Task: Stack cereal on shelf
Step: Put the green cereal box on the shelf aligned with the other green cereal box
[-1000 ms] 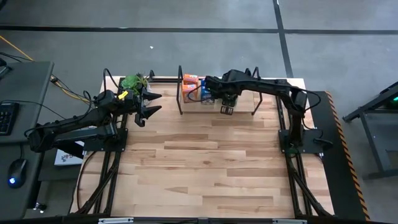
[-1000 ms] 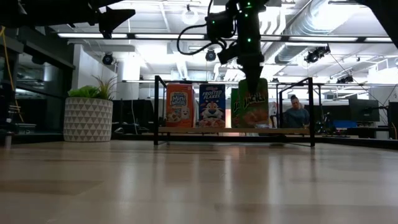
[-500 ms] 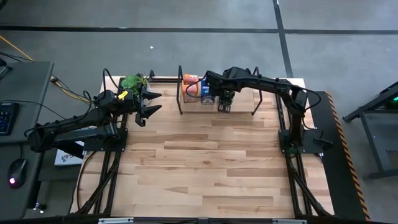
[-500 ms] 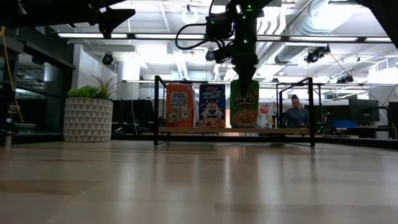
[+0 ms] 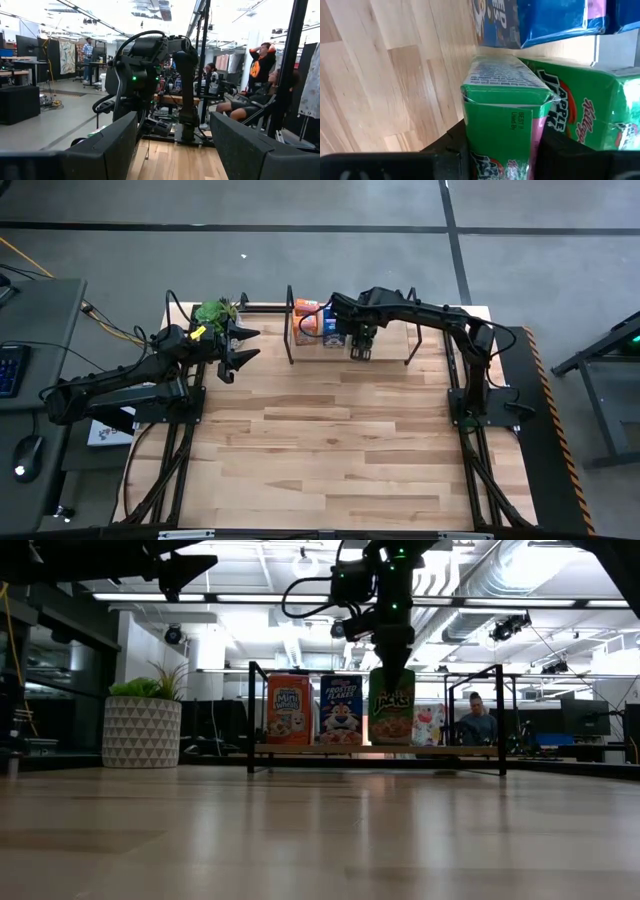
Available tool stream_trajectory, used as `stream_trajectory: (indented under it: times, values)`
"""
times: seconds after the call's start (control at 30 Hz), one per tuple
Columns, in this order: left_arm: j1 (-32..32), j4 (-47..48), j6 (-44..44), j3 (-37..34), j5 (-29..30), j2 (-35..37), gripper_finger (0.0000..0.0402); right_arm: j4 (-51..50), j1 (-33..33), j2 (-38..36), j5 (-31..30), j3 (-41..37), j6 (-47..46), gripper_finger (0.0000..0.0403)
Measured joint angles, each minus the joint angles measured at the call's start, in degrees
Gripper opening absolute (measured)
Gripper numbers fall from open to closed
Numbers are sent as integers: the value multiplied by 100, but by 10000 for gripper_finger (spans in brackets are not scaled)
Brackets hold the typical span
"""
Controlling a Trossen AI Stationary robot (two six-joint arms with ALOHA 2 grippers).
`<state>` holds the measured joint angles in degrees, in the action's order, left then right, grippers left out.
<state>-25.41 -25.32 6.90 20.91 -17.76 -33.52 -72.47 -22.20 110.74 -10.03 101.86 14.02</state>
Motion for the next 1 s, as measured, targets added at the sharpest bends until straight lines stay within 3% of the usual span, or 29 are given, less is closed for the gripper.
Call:
stream_trajectory:
  times: [0.8,1.0]
  values:
    - [2,20,-2,0,-2,-1,241,-75,-2,-4,-69,-2,98,122]
    - [1,22,-2,0,-4,0,241,25,-2,-4,-77,-2,-2,146]
